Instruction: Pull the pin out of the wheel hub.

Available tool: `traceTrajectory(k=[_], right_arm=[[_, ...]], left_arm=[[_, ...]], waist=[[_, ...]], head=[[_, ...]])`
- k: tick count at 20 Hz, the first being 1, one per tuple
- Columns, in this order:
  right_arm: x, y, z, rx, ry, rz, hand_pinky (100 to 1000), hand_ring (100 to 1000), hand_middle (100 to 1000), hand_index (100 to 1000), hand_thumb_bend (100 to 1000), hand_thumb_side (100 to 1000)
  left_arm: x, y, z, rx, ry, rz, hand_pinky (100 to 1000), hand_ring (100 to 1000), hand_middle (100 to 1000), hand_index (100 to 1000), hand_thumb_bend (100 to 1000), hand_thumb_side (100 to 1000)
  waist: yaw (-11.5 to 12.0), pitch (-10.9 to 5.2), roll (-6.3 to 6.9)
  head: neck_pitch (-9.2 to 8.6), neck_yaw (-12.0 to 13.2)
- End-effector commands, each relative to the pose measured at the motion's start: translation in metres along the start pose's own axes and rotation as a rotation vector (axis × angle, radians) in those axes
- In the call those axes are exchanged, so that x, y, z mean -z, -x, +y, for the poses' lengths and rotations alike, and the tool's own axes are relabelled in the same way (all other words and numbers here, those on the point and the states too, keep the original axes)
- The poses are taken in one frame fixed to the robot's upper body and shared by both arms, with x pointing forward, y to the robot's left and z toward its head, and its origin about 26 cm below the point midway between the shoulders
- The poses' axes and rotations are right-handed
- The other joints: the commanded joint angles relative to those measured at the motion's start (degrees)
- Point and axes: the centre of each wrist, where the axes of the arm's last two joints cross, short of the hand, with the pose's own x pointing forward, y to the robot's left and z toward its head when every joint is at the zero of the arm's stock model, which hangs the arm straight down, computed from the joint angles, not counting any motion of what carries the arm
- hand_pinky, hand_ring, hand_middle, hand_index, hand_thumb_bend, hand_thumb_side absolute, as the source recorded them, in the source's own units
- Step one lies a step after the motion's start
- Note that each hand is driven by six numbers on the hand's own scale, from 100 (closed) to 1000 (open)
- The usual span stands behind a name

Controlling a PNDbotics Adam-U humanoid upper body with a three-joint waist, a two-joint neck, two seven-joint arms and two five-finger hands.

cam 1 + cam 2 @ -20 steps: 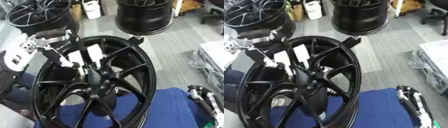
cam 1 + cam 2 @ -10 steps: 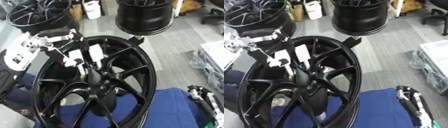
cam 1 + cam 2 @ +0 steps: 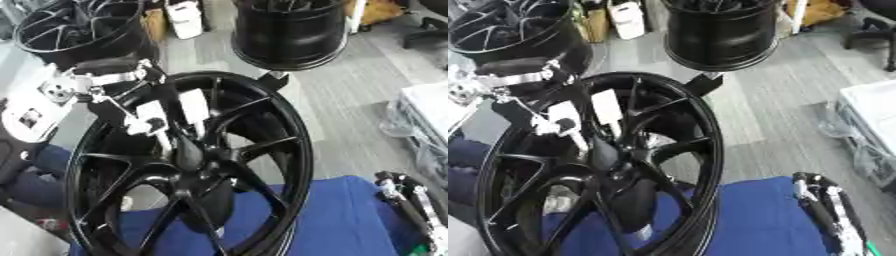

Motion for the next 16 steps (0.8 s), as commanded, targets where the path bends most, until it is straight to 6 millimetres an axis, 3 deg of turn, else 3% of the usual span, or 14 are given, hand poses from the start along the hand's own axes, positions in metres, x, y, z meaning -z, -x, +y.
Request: traceTrajectory(k=[1,5,16], right_arm=[[0.003,-0.004,-0.005,-0.014,0.008,-0.017,600,563,600,712,100,785],[0.003,-0.004,-0.005,-0.016,0.008,-0.016,600,563,600,712,100,785],[0.004,-0.005,-0.005,-0.020,0.004,-0.021,599,563,600,712,100,783]], left_arm=[[-0.017,0.000,0.015,0.247,0.294,-0.158,691,585,661,834,600,578],[-0.021,0.004,0.011,0.269,0.326,-0.134,675,602,680,837,595,567],[-0.019,0.012,-0.003,0.295,0.387,-0.106,588,512,548,750,433,341]], waist=[[0.20,-1.56,-0.11],[0.21,-1.74,0.05],[0.00,-2.06,0.48]], head=[[-0.07,-0.03],[-0.06,-0.16],[0.04,-0.04]])
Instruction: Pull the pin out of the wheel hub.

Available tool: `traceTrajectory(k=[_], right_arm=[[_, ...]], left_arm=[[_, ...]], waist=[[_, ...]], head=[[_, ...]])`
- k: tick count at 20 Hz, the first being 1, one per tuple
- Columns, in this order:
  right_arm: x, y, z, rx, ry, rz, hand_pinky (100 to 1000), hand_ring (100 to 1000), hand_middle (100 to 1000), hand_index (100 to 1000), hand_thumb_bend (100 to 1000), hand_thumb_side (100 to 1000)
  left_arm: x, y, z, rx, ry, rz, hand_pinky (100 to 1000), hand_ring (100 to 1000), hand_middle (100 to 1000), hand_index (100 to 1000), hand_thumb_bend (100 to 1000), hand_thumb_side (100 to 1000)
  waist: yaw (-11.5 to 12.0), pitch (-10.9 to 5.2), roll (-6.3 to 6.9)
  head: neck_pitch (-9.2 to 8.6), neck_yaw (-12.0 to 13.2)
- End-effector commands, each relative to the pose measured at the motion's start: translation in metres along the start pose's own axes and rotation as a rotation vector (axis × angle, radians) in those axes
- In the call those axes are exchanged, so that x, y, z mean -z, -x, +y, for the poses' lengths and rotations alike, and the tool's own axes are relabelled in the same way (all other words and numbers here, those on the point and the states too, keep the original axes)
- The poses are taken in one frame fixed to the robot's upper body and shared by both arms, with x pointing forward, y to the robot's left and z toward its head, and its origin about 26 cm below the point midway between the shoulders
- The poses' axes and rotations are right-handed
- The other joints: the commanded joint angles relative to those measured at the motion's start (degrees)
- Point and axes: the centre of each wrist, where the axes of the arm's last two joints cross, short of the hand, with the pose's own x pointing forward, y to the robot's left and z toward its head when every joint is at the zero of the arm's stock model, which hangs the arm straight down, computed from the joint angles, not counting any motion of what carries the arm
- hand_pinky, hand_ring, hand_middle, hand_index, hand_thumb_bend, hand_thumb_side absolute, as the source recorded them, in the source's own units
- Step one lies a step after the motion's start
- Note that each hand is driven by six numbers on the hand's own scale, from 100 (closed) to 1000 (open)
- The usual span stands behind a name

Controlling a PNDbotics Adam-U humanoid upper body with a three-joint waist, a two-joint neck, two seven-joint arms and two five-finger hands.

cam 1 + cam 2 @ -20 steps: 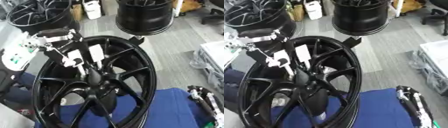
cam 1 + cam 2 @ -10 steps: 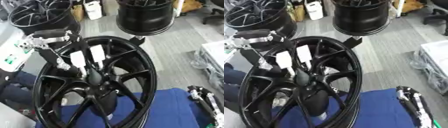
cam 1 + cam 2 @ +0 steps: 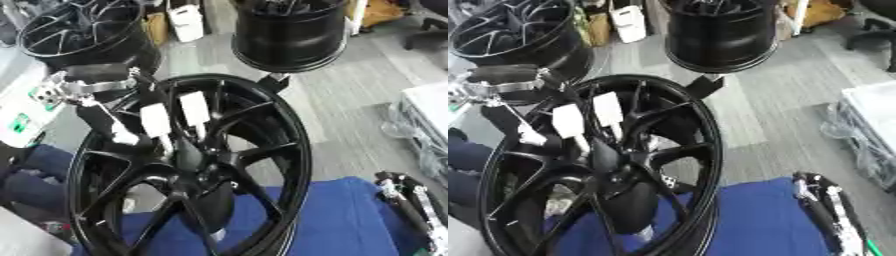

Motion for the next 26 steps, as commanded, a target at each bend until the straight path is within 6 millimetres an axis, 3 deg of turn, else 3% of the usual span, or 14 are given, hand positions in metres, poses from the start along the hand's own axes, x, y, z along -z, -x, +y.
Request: traceTrajectory(k=[1,5,10,18,22,26], right_arm=[[0.004,-0.005,-0.005,-0.015,0.005,-0.023,599,563,600,712,100,783],[0.004,-0.005,-0.005,-0.016,0.005,-0.025,599,563,600,712,100,782],[0.004,-0.006,-0.005,-0.016,0.005,-0.025,599,564,600,712,100,784],[0.004,-0.005,-0.006,-0.016,0.004,-0.022,599,564,601,713,100,788],[0.003,-0.004,-0.006,-0.016,0.005,-0.019,599,564,601,713,100,792],[0.001,-0.002,-0.008,-0.022,0.009,-0.009,599,564,601,713,100,797]], left_arm=[[-0.008,0.004,0.008,0.232,0.303,-0.201,578,497,516,730,423,338],[-0.007,0.004,0.007,0.222,0.295,-0.211,543,450,455,684,379,290],[-0.006,0.003,0.007,0.210,0.280,-0.228,490,377,377,622,271,158],[-0.015,0.002,0.020,0.216,0.235,-0.255,476,356,352,602,230,116],[-0.028,0.003,0.034,0.230,0.203,-0.252,482,358,354,604,237,102],[-0.055,0.003,0.057,0.255,0.150,-0.225,493,363,360,610,254,100]], waist=[[0.07,-1.21,-0.19],[0.01,-1.19,-0.13],[0.03,-1.11,-0.14],[0.10,-1.10,-0.19],[0.24,-1.17,-0.13],[0.78,-1.39,0.16]], head=[[0.03,0.01],[0.07,0.02],[0.13,0.07],[0.13,0.20],[0.06,0.18],[0.07,-0.12]])
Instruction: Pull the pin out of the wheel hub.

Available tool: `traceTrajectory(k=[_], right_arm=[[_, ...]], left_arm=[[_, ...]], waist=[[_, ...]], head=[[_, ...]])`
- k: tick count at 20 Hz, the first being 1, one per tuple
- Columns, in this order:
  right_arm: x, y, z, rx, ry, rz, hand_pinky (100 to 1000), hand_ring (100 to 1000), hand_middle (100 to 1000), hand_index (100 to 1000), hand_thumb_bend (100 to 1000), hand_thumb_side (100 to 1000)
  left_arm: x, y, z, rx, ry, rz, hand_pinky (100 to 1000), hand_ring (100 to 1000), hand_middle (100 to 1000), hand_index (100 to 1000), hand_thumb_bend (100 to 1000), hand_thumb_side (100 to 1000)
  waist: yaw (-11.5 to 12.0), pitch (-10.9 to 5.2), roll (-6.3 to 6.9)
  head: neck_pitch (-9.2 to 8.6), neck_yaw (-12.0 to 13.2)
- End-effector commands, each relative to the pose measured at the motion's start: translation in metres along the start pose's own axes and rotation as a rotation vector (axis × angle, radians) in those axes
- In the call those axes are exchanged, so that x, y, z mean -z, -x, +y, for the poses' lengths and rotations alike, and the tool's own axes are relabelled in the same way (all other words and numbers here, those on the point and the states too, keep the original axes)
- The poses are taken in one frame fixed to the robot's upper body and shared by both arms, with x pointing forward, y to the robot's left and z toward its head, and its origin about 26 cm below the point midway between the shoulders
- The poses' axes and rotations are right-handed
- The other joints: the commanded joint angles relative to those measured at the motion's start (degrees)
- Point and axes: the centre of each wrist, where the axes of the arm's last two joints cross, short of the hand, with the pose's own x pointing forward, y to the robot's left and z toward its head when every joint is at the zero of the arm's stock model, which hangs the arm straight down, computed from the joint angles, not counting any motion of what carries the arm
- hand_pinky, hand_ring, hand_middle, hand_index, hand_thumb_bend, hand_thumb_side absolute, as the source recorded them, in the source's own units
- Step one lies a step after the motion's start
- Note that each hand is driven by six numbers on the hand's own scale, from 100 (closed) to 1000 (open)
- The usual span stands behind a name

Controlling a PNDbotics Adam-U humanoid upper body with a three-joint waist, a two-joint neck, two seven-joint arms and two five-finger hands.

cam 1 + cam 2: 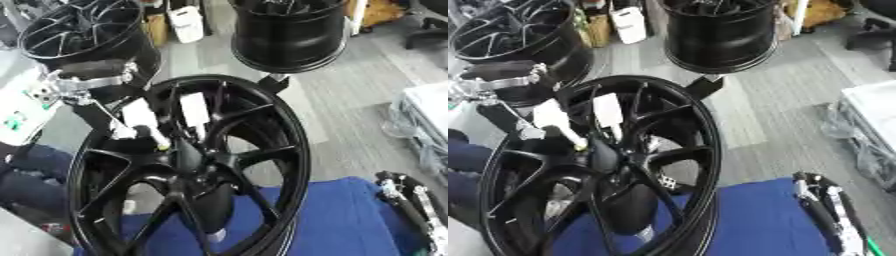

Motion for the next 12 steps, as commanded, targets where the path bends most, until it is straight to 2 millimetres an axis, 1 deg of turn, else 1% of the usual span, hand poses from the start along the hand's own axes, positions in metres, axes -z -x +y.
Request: traceTrajectory(k=[1,4,7,10,12], right_arm=[[0.001,-0.002,-0.008,-0.022,0.012,-0.009,599,564,601,713,100,798],[-0.001,0.001,-0.011,-0.027,0.021,0.001,599,564,601,713,100,799],[-0.003,0.004,-0.014,-0.033,0.034,0.012,599,564,601,713,100,799],[-0.004,0.005,-0.016,-0.034,0.049,0.018,599,564,601,713,100,798],[-0.004,0.004,-0.016,-0.031,0.052,0.015,599,564,601,713,100,799]], left_arm=[[-0.033,-0.003,0.040,0.280,0.255,-0.187,494,364,360,611,257,100],[-0.061,-0.004,0.056,0.284,0.207,-0.146,500,366,363,614,269,100],[-0.099,-0.001,0.061,0.244,0.153,-0.072,505,368,366,618,284,100],[-0.142,0.005,0.060,0.177,0.107,0.028,506,368,367,621,273,100],[-0.183,0.005,0.045,0.096,0.094,0.095,510,371,371,626,264,100]], waist=[[0.39,-1.36,-0.20],[1.17,-1.56,-0.01],[2.21,-1.72,0.15],[3.02,-1.53,-0.03],[2.83,-1.29,-0.22]], head=[[0.05,-0.27],[0.14,-0.73],[0.18,-1.30],[0.03,-1.71],[0.04,-1.40]])
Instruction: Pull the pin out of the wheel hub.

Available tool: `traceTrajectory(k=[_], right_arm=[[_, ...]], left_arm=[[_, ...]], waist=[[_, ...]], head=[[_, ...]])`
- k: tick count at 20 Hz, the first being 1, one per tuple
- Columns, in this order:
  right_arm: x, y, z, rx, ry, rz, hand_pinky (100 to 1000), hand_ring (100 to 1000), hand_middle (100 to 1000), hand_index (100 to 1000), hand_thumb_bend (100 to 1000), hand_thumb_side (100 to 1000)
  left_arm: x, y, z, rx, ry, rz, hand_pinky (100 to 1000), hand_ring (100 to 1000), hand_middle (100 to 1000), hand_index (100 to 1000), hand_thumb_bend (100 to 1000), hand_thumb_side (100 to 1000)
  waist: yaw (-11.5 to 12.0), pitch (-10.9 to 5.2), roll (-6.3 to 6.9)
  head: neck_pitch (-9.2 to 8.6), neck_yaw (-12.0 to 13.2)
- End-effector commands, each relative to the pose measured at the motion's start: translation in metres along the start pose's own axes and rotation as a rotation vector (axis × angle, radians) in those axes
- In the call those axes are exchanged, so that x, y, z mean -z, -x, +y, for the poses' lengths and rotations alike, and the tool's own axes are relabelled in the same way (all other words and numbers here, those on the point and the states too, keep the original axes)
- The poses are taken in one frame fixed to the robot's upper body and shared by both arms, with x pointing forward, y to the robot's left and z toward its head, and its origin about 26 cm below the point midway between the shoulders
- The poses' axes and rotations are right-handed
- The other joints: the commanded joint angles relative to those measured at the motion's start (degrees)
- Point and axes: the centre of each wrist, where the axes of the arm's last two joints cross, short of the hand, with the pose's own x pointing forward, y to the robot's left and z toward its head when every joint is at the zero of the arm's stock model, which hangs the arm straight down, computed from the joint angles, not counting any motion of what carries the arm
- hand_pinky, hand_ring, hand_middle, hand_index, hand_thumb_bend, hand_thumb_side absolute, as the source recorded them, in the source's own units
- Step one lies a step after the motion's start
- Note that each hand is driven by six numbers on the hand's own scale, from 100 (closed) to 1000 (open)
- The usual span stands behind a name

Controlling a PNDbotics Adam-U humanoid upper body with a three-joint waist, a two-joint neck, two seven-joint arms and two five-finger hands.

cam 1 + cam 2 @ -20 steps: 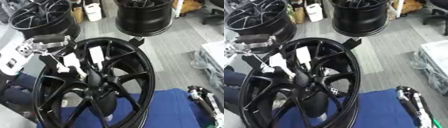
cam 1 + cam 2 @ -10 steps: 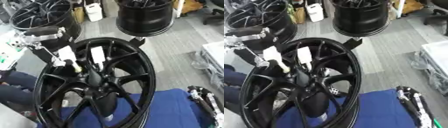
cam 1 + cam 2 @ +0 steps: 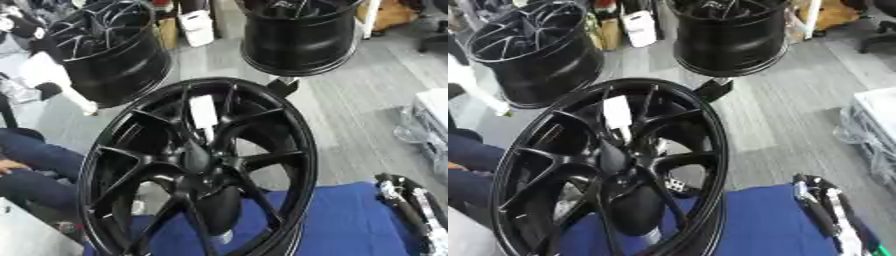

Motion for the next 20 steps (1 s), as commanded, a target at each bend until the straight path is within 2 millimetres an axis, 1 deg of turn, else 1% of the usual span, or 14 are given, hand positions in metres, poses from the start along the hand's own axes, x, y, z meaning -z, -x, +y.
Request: traceTrajectory(k=[1,2,4,6,8,10,11,12,13,15,16,17,19,20], right_arm=[[0.003,-0.005,-0.008,-0.020,0.020,-0.022,600,564,601,713,100,798],[0.003,-0.005,-0.009,-0.019,0.022,-0.022,600,565,602,713,100,797],[0.003,-0.005,-0.009,-0.018,0.026,-0.022,600,564,602,713,100,797],[0.003,-0.006,-0.009,-0.015,0.029,-0.021,600,564,602,713,100,796],[0.003,-0.006,-0.008,-0.013,0.031,-0.021,600,564,602,713,100,798],[0.003,-0.007,-0.008,-0.009,0.033,-0.022,600,564,602,713,100,795],[0.003,-0.007,-0.008,-0.007,0.033,-0.023,600,565,602,713,100,795],[0.003,-0.007,-0.007,-0.006,0.033,-0.024,600,565,602,713,100,796],[0.003,-0.008,-0.007,-0.003,0.033,-0.025,600,565,602,713,100,797],[0.004,-0.009,-0.006,0.003,0.033,-0.027,600,565,602,713,100,797],[0.005,-0.009,-0.005,0.006,0.033,-0.029,600,565,602,713,100,797],[0.005,-0.010,-0.005,0.008,0.034,-0.031,600,565,602,713,100,797],[0.006,-0.012,-0.005,0.012,0.036,-0.037,600,565,602,713,100,801],[0.006,-0.013,-0.005,0.014,0.036,-0.038,600,565,602,713,100,802]], left_arm=[[-0.061,0.002,0.023,0.143,0.214,-0.069,514,374,375,630,267,100],[-0.074,0.006,0.017,0.111,0.218,-0.032,516,377,380,634,267,100],[-0.092,0.014,0.004,0.057,0.238,0.039,519,382,387,638,278,100],[-0.105,0.026,-0.016,0.005,0.273,0.115,526,392,399,647,285,124],[-0.113,0.036,-0.036,-0.036,0.295,0.176,539,404,408,655,299,150],[-0.119,0.046,-0.055,-0.082,0.287,0.235,572,443,466,702,366,255],[-0.120,0.050,-0.063,-0.094,0.275,0.261,595,471,500,726,397,288],[-0.121,0.055,-0.071,-0.107,0.258,0.285,633,535,569,776,500,414],[-0.122,0.059,-0.078,-0.116,0.236,0.310,666,593,625,807,583,505],[-0.124,0.065,-0.093,-0.114,0.187,0.357,707,663,703,836,667,622],[-0.124,0.068,-0.101,-0.116,0.158,0.373,729,695,735,850,687,670],[-0.124,0.070,-0.109,-0.125,0.127,0.383,740,711,752,860,686,697],[-0.122,0.071,-0.127,-0.164,0.059,0.383,769,750,792,867,646,736],[-0.120,0.070,-0.135,-0.191,0.027,0.374,770,751,794,867,640,738]], waist=[[0.08,-0.46,-0.68],[0.12,-0.35,-0.79],[0.17,-0.17,-1.02],[0.18,-0.01,-1.31],[0.19,0.16,-1.58],[0.14,0.35,-1.86],[0.13,0.43,-1.99],[0.12,0.53,-2.12],[0.09,0.67,-2.30],[0.02,0.93,-2.65],[-0.01,1.08,-2.79],[-0.01,1.25,-2.91],[0.09,1.70,-3.19],[0.16,1.88,-3.32]], head=[[0.03,0.19],[0.05,0.30],[0.07,0.40],[-0.01,0.49],[-0.23,0.51],[-0.43,0.63],[-0.42,0.73],[-0.40,0.87],[-0.43,1.06],[-0.36,1.53],[-0.31,1.74],[-0.20,1.98],[0.17,2.49],[0.40,2.69]])
